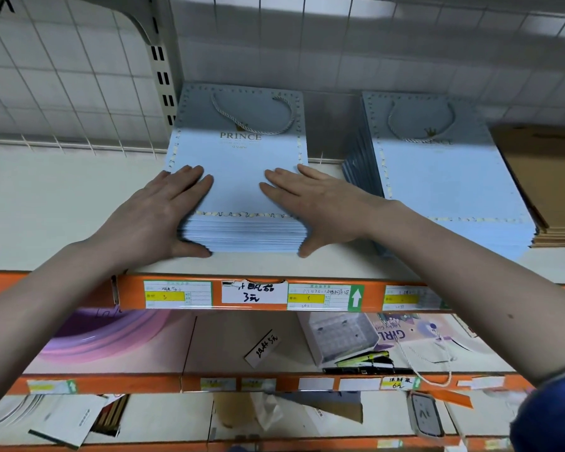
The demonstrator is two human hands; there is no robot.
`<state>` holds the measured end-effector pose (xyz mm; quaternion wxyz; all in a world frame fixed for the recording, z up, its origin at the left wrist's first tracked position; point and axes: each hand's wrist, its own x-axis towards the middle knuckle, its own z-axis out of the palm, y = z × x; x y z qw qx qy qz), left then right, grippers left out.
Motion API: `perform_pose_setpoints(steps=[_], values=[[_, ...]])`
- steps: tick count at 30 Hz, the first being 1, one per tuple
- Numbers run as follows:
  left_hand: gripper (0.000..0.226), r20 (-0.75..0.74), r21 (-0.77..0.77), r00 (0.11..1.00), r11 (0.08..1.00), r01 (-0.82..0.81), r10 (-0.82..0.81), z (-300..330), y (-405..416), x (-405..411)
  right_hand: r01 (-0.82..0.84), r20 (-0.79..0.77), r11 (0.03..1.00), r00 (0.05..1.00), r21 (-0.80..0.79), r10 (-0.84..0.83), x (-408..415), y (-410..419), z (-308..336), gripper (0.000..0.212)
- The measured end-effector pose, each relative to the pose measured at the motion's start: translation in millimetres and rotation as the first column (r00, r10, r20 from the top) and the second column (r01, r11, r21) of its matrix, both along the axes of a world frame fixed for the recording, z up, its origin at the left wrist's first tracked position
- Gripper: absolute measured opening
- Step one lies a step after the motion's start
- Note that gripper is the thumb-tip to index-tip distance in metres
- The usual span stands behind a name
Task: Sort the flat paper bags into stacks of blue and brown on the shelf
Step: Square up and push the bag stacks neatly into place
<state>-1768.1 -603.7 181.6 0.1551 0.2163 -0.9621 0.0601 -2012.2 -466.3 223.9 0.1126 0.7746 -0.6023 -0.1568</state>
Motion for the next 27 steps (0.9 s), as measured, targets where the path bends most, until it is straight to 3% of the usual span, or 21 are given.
perform_pose_setpoints(steps=[14,21,27], values=[[0.113,0.100,-0.117,0.995,0.993,0.019,-0.007,8,-6,-5,0.042,0.063,0.999,0.997,0.005,-0.043,-1,1,-4,0.104],[0.104,0.120,-0.008,0.986,0.993,-0.115,0.115,14,16,-4,0.093,0.063,0.995,0.994,-0.031,-0.091,18,4,-6,0.105],[0.098,0.110,-0.002,0.978,0.984,-0.181,0.180,14,27,-4,0.111,0.006,0.988,0.994,-0.106,-0.111,27,9,-8,0.105]])
